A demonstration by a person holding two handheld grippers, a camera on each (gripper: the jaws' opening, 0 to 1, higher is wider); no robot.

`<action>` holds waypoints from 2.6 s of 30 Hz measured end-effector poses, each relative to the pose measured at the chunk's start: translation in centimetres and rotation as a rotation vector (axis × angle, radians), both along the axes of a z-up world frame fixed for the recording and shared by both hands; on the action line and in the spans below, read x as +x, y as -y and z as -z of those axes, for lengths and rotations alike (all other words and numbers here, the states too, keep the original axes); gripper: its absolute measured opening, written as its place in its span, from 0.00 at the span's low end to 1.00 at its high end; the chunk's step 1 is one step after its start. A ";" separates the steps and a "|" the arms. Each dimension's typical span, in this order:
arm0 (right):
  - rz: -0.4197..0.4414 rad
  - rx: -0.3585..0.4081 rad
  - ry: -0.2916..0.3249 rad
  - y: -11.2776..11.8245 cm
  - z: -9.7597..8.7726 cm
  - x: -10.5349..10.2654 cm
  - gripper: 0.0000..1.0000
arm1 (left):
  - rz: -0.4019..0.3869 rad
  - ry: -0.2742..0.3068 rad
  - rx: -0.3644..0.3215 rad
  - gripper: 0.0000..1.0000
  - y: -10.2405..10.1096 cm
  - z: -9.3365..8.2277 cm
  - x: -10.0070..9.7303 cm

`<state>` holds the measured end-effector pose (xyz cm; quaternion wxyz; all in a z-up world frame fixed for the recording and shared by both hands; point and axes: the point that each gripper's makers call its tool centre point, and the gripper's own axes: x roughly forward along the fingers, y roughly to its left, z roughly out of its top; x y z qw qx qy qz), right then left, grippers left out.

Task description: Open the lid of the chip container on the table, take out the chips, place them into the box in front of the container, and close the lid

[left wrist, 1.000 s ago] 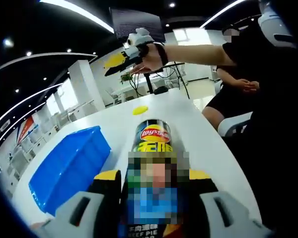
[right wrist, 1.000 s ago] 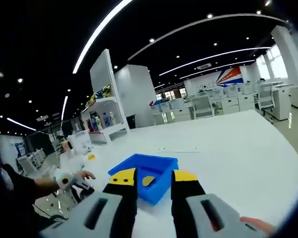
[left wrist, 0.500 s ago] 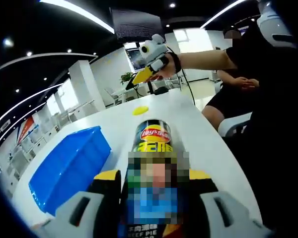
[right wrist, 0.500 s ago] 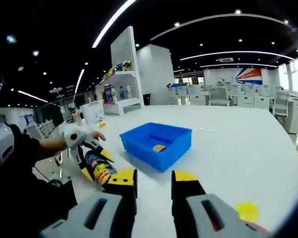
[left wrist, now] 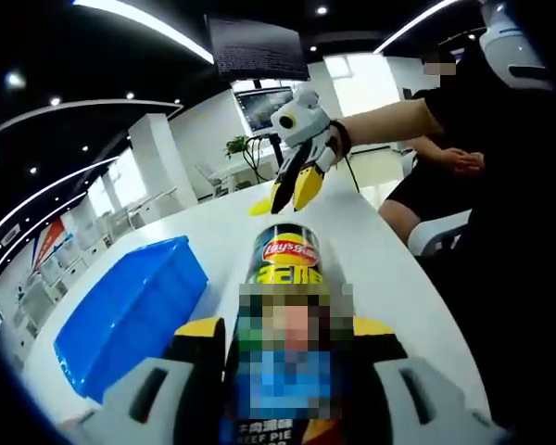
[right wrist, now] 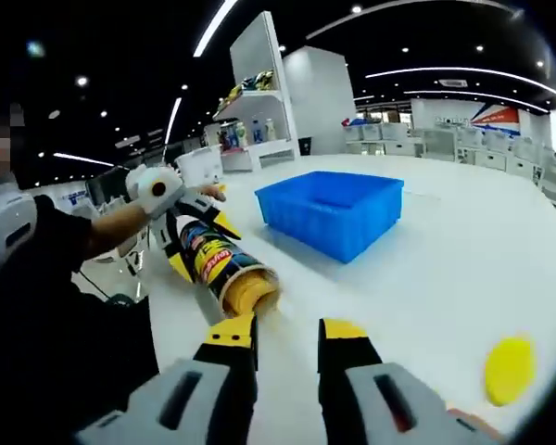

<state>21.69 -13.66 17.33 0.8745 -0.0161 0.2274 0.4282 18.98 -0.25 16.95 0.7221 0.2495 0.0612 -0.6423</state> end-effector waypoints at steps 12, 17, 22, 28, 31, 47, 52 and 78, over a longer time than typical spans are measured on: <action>0.021 0.082 -0.145 -0.3 0.6 -0.3 0.00 | 0.002 0.004 0.000 0.51 -0.3 0.0 0.6; -0.018 0.081 -0.141 -2.0 0.8 -0.8 0.00 | 0.000 0.005 0.001 0.51 -0.4 0.0 0.7; -0.034 0.072 -0.135 -2.8 0.8 -0.8 0.00 | -0.001 0.008 0.003 0.51 -0.4 0.1 0.7; -0.012 0.113 -0.199 -2.9 0.9 -0.7 0.00 | -0.002 -0.001 -0.001 0.52 -0.5 0.1 0.9; -0.021 0.130 -0.205 -3.6 0.9 -0.7 0.00 | -0.004 -0.005 -0.004 0.52 -0.5 0.1 1.0; -0.093 0.257 -0.285 -4.9 1.0 -0.1 0.00 | -0.014 -0.014 -0.013 0.53 -0.6 0.1 1.6; -0.140 0.296 -0.294 -5.1 0.8 -0.1 0.00 | -0.020 -0.019 -0.005 0.53 -0.5 0.3 1.8; -0.137 0.313 -0.227 -5.7 0.1 0.6 0.01 | -0.088 -0.127 0.129 0.62 0.1 2.1 2.2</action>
